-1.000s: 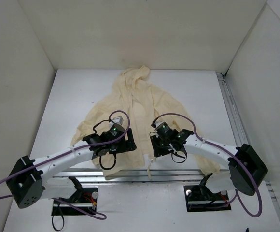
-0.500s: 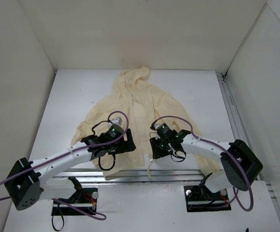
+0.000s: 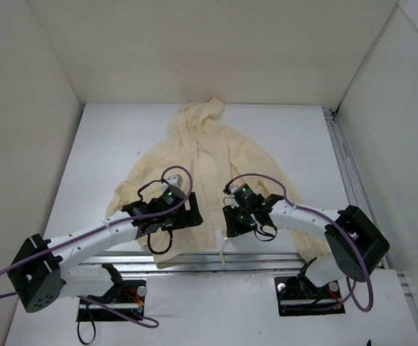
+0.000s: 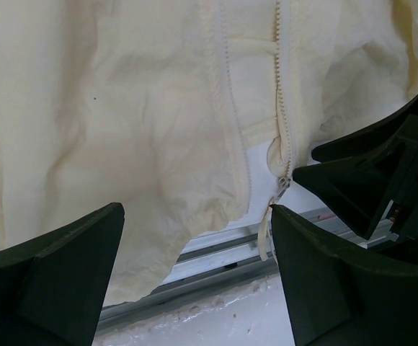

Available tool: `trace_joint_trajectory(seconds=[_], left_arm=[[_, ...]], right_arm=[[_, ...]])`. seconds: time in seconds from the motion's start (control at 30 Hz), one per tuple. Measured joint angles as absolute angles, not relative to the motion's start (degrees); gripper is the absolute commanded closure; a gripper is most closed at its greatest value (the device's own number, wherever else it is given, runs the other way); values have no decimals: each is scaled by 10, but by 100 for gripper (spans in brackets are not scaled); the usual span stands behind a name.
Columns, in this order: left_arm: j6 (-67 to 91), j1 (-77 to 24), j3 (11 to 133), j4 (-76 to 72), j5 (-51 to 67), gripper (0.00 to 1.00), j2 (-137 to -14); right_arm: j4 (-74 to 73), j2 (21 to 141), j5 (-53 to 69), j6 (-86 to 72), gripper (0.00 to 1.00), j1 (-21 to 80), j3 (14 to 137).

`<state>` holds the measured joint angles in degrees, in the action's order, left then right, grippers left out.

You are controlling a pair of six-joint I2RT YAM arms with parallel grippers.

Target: Zip up the jacket

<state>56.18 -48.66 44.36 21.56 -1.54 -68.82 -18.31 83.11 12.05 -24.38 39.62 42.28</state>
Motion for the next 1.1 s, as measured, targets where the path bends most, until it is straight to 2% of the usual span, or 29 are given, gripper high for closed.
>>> trace_joint_trajectory(seconds=[0.27, 0.53, 0.87, 1.1], left_arm=[[562, -487, 444, 216, -15, 21, -692], [562, -487, 444, 216, -15, 21, -693], [562, -487, 444, 216, -15, 23, -690], [562, -487, 449, 216, -8, 36, -701]], right_arm=[[-160, 841, 126, -249, 71, 404, 422], [-123, 870, 116, -268, 100, 432, 433], [-127, 865, 100, -286, 100, 434, 434], [-165, 796, 62, -302, 100, 423, 427]])
